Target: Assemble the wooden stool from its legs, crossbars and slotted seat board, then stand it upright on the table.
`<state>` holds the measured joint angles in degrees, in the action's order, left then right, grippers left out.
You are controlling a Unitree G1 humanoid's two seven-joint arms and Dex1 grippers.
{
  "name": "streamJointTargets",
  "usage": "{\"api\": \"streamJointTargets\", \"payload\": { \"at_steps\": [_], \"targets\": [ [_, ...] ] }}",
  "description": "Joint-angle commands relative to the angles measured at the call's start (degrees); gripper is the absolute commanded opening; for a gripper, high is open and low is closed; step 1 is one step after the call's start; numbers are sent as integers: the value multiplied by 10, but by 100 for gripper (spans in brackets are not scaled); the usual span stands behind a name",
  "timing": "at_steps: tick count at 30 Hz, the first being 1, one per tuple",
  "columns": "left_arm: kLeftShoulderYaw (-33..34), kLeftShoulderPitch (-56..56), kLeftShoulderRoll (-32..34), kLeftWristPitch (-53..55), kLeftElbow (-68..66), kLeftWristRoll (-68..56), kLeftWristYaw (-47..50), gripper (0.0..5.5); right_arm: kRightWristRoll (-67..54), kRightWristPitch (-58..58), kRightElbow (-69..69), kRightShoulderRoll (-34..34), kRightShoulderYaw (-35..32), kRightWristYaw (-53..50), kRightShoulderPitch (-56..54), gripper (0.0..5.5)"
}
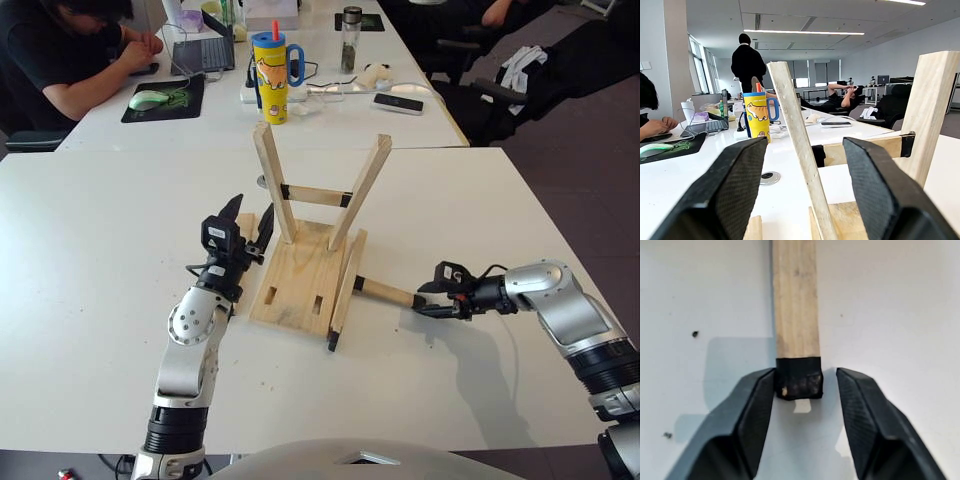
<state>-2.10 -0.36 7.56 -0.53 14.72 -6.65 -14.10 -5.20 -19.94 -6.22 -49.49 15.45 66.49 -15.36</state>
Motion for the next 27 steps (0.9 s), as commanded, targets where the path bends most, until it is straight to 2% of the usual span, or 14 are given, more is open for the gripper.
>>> {"api": "streamJointTargets", "payload": {
  "at_steps": [1, 8, 12, 16, 21, 27],
  "targets": [
    [1, -3, 2, 3, -1, 2, 2, 279, 9, -18, -2, -11, 10, 21, 6, 142],
    [1, 2, -2, 1, 0, 5, 10, 279, 7, -22, -4, -30, -3, 54, -44, 135],
    [-2, 12, -13, -9, 0, 13, 25, 279, 33, -12, -34, -43, 12, 116, -183, 135],
    [-6, 15, -27, -21, -7, 21, 43, 279, 107, 33, -86, -56, 60, 181, -314, 135],
    [-8, 27, -43, -39, -12, 31, 66, 279, 208, 169, -189, -59, 130, 249, -431, 135],
    [-13, 40, -74, -69, -20, 55, 109, 279, 303, 354, -371, 3, 210, 259, -584, 135]
  ]
}}
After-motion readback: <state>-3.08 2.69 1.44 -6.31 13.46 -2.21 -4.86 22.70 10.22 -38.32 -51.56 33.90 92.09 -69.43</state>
